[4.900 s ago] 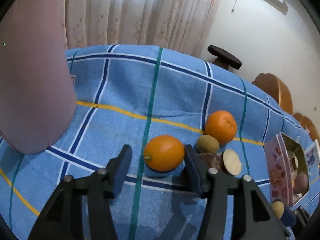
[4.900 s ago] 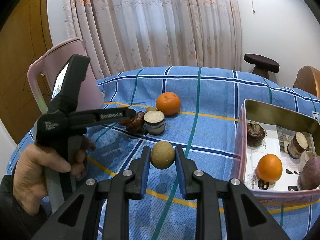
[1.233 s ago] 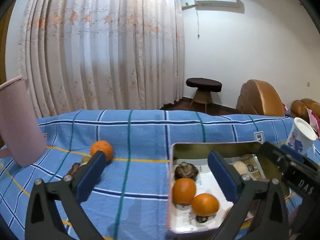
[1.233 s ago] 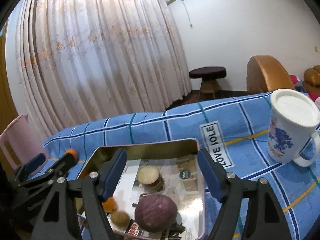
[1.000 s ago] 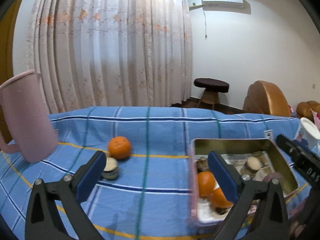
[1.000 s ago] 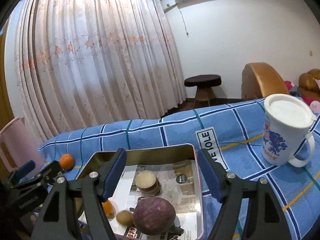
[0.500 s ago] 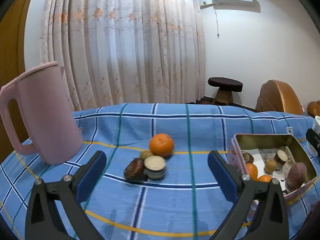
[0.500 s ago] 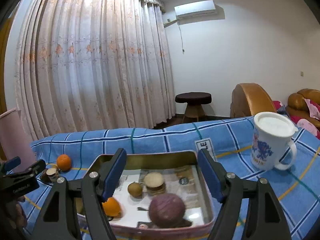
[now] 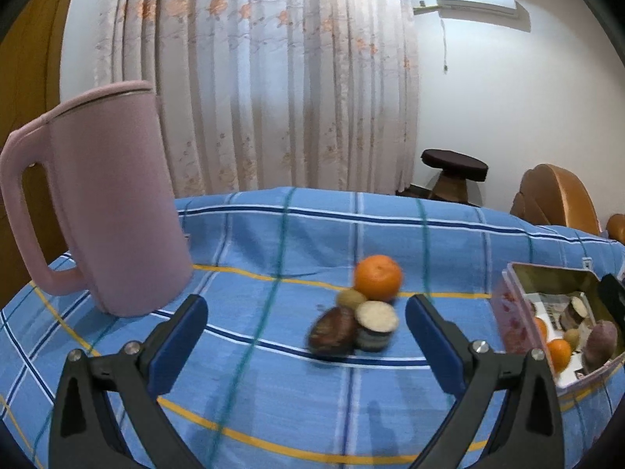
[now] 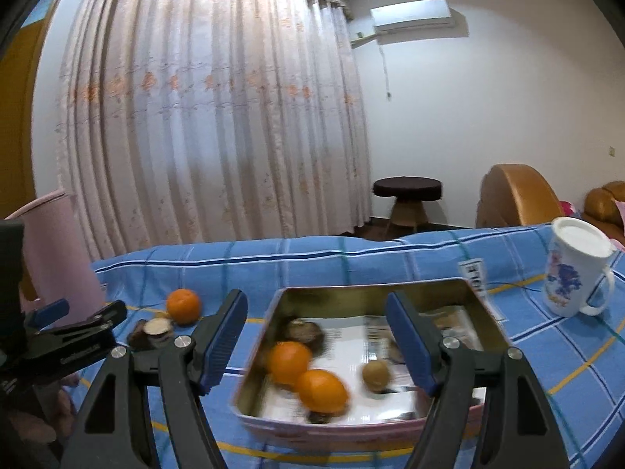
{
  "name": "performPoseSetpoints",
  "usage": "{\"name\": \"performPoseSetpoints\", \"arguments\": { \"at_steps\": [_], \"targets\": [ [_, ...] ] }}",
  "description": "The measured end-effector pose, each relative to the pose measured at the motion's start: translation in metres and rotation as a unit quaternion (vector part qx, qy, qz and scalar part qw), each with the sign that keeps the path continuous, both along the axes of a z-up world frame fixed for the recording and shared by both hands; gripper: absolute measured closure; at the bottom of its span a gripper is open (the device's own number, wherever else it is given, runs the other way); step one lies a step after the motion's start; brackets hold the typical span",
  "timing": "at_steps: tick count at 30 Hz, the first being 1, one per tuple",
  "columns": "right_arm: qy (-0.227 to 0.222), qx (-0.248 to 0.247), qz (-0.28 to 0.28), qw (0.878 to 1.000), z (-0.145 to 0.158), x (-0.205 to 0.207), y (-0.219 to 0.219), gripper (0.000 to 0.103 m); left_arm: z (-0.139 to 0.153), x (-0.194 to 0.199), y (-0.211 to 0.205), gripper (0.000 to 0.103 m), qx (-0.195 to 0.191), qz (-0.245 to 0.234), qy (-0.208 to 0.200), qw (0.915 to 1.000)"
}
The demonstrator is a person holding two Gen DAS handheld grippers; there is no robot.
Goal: Organize fruits
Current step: 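Move both open tools back toward the remaining fruits on the cloth, then grasp the cut cylinder with the right tool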
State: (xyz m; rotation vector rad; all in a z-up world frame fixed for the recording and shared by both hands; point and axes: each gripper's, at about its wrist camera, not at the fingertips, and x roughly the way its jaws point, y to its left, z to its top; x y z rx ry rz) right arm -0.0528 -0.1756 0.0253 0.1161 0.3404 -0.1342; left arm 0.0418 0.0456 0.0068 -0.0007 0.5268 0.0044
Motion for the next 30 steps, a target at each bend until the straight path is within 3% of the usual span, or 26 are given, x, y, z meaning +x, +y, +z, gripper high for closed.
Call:
{"name": "performPoseSetpoints", "arguments": {
  "at_steps": [10,17,23,30],
  "targets": [
    [0.028,-0.008,0.056,0.998,-0.007,0.036,0.059,0.028,0.0,0.023,0.069,0.0,-0.008,0.067,-0.003,0.9977],
    [0.097,-0.024,0.122,0.987,-0.02,0.073,0.103,0.028,-0.003,0.03,0.095,0.0,-0.005,0.084,0.0,0.9965],
    [0.187,-0.035,0.153,0.97,-0.042,0.103,0.125,0.052,-0.002,0.035,0.103,0.0,-0.019,0.087,0.013,0.996],
    [0.228,-0.021,0.173,0.958,-0.054,0.128,0.131,0.052,0.0,0.034,0.101,0.0,-0.012,0.082,0.009,0.9965]
  ]
}}
